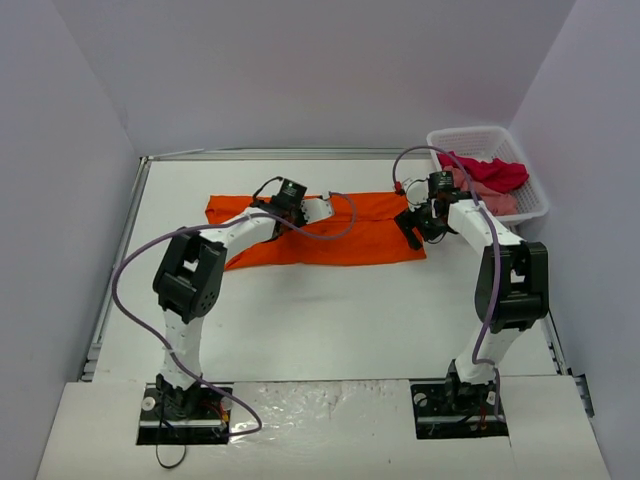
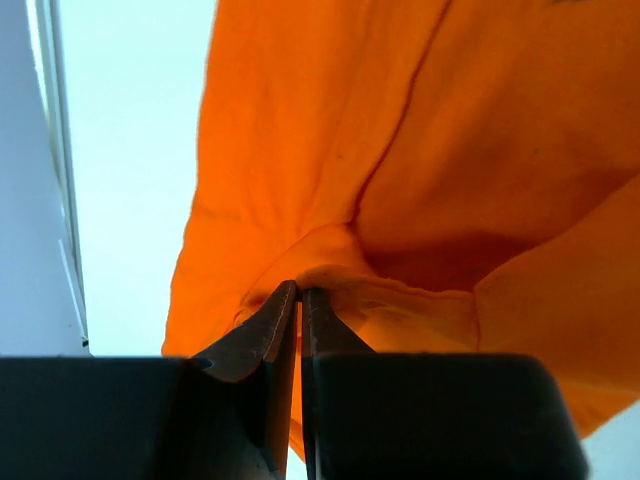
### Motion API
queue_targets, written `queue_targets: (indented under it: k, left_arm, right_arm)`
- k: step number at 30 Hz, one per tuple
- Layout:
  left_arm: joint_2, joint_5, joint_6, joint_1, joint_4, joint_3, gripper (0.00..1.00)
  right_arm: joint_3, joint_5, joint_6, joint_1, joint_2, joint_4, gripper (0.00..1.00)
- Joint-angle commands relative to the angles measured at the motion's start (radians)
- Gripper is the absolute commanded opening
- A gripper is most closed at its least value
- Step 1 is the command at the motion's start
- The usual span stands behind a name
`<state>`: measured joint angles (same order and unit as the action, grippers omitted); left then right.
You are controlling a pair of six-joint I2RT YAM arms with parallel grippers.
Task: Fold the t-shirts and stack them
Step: Fold the other side of the tshirt into a rectangle
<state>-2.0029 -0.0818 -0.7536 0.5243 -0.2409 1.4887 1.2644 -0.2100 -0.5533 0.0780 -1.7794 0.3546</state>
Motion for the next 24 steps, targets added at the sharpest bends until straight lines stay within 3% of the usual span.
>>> queue_targets:
  k: [1, 14, 24]
  left_arm:
    - [-0.025, -0.022, -0.035, 0.016, 0.005, 0.042, 0.03]
    - [-0.076, -0.045, -0.041, 0.028, 0.048, 0.044, 0.18]
    - [-0.114, -0.072, -0.09, 0.052, 0.081, 0.057, 0.18]
  right_arm:
    - [-0.013, 0.009, -0.011, -0.004, -0.018, 0.01, 0.74]
    - [-0.019, 0.011, -0.008, -0.004, -0.032, 0.01, 0.74]
    - [-0.025, 0.014, -0.007, -0.004, -0.029, 0.011, 0.74]
